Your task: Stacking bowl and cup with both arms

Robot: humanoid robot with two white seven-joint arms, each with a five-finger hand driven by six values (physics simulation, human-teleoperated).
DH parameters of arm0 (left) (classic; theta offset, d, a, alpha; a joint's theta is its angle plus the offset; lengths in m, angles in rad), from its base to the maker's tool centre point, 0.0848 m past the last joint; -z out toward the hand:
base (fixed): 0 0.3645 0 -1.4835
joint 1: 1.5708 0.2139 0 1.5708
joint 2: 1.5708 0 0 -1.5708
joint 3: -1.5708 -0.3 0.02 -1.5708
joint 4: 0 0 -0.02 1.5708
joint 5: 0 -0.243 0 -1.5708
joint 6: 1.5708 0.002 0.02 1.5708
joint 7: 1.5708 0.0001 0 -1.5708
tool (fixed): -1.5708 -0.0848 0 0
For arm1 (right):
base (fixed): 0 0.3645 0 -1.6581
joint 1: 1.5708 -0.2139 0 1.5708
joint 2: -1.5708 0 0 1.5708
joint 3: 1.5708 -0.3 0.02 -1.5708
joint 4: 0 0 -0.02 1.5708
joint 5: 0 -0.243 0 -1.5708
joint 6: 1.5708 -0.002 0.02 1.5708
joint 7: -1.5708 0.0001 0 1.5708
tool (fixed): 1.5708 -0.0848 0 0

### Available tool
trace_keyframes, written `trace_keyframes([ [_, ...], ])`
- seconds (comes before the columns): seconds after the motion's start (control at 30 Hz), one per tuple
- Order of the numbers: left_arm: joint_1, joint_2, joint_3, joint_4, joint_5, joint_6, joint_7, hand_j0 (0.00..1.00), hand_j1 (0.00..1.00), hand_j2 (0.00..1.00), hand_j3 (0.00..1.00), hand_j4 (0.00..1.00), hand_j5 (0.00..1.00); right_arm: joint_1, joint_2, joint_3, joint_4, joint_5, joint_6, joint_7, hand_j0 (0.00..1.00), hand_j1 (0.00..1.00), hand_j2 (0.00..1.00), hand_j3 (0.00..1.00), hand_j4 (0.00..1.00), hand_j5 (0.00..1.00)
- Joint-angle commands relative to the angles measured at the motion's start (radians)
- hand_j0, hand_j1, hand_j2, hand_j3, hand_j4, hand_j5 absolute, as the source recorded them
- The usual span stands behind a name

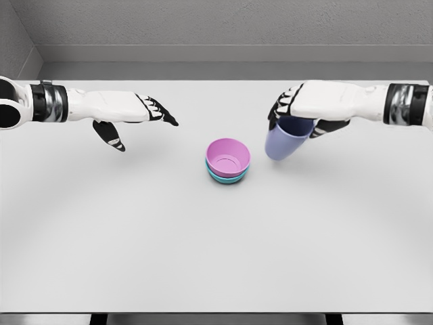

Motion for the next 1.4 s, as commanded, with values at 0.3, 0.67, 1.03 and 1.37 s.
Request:
trace_keyframes([
  [0.3,0.000,0.001,0.001,-0.002,0.004,0.003,0.000,1.00,1.00,1.00,1.00,1.00,1.00,-0.040,0.097,-0.005,-0.005,-0.008,0.003,-0.001,0.64,0.64,0.64,0.64,0.64,0.64],
  [0.67,0.000,0.001,0.001,-0.002,0.006,0.003,0.000,1.00,1.00,1.00,1.00,1.00,1.00,-0.040,0.166,0.011,-0.013,-0.007,0.003,-0.001,0.63,0.63,0.63,0.63,0.63,0.63],
  [1.03,0.002,-0.001,0.001,-0.005,0.004,0.003,0.000,1.00,1.00,1.00,1.00,1.00,1.00,-0.028,0.166,0.026,0.007,0.002,0.003,-0.001,0.64,0.64,0.64,0.64,0.64,0.64],
  [1.37,0.005,-0.001,0.001,-0.005,0.004,0.003,0.000,1.00,1.00,1.00,1.00,1.00,1.00,-0.026,0.168,0.060,0.021,0.005,0.003,-0.001,0.64,0.64,0.64,0.64,0.64,0.64],
])
